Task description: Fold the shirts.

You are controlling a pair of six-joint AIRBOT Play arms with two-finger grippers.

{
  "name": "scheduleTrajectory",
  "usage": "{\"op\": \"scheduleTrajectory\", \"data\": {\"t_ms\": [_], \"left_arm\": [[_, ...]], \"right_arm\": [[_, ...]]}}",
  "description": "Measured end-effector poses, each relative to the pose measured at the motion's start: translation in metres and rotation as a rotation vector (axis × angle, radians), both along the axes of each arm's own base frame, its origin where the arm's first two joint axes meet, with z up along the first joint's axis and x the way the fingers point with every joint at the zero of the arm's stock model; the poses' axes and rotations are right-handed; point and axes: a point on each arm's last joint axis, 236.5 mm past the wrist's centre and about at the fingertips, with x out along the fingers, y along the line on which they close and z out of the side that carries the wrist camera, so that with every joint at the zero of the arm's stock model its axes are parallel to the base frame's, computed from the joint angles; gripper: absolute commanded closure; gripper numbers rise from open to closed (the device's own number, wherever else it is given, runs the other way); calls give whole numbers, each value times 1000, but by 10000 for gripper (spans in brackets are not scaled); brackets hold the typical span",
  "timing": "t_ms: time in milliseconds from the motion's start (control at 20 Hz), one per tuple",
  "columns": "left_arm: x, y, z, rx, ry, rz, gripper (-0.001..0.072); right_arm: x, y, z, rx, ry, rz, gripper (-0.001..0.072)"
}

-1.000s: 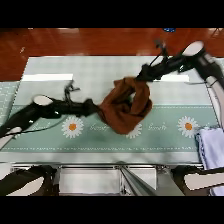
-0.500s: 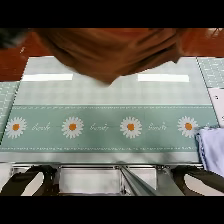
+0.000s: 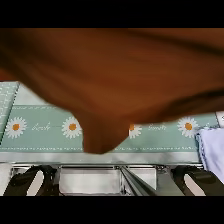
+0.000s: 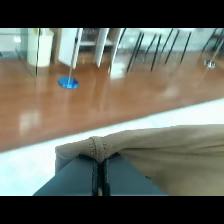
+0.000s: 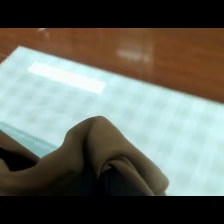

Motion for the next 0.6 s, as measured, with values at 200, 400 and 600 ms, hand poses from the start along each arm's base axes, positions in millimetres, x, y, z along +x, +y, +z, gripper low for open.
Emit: {"op": "scheduleTrajectory", "data": {"t_ms": [200,400,600], "left_arm": [[-6,-3,-55,31,182,-26,687],[19,4,-157,-6,480,-38,687],[50,10,-278,-90,756,-16,687]], "right_arm": [[-15,-1,-81,45,215,-40,690],[0,13,-183,115,453,-33,690],[41,28,-269,188,605,-32,690]]}}
